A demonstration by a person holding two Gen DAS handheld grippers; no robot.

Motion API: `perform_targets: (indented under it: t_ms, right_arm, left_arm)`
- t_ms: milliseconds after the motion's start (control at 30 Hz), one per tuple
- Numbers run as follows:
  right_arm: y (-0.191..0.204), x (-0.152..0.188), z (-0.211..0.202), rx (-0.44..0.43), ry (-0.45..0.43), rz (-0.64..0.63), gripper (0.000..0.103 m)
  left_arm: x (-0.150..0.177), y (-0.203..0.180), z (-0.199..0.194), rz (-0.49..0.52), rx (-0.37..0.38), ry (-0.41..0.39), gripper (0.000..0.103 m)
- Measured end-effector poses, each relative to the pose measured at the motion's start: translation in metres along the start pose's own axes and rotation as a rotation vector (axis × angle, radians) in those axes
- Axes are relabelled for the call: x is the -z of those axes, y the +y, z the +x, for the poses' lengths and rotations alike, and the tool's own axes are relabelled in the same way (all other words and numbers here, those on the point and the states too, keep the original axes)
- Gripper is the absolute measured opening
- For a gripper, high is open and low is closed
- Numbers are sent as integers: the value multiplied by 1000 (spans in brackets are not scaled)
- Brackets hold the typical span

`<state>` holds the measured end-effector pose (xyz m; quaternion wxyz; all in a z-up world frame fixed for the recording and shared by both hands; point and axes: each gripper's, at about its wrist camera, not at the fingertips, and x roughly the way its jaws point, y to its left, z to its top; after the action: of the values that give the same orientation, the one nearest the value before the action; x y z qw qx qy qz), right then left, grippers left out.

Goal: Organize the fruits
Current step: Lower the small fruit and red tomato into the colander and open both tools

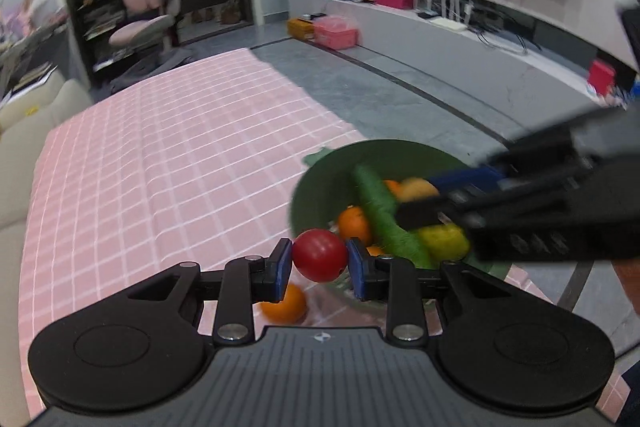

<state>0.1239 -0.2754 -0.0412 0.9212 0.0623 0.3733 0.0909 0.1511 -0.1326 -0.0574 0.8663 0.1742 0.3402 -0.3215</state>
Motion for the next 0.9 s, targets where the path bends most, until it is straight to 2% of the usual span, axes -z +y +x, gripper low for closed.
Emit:
perform_targets:
  t_ms: [133, 300, 567, 733, 900]
  right_arm:
    - [-23, -11, 20, 4, 32, 27, 21]
    - [-30, -19, 49, -17, 95, -24, 21]
    - [-25, -24, 82, -154, 143, -208, 21]
    - [-31, -18, 105, -141, 190, -220, 21]
    - [-29, -17, 111, -138, 200, -223, 24]
  left_arm:
    - [-4, -20, 29, 42, -13, 57, 35]
    - [-2, -30, 54, 77, -56, 137, 35]
    - [4, -32, 69, 74, -42, 176, 35]
    - [7, -26, 74, 61, -38, 192, 36]
    - [4, -27, 73, 60, -37, 192, 38]
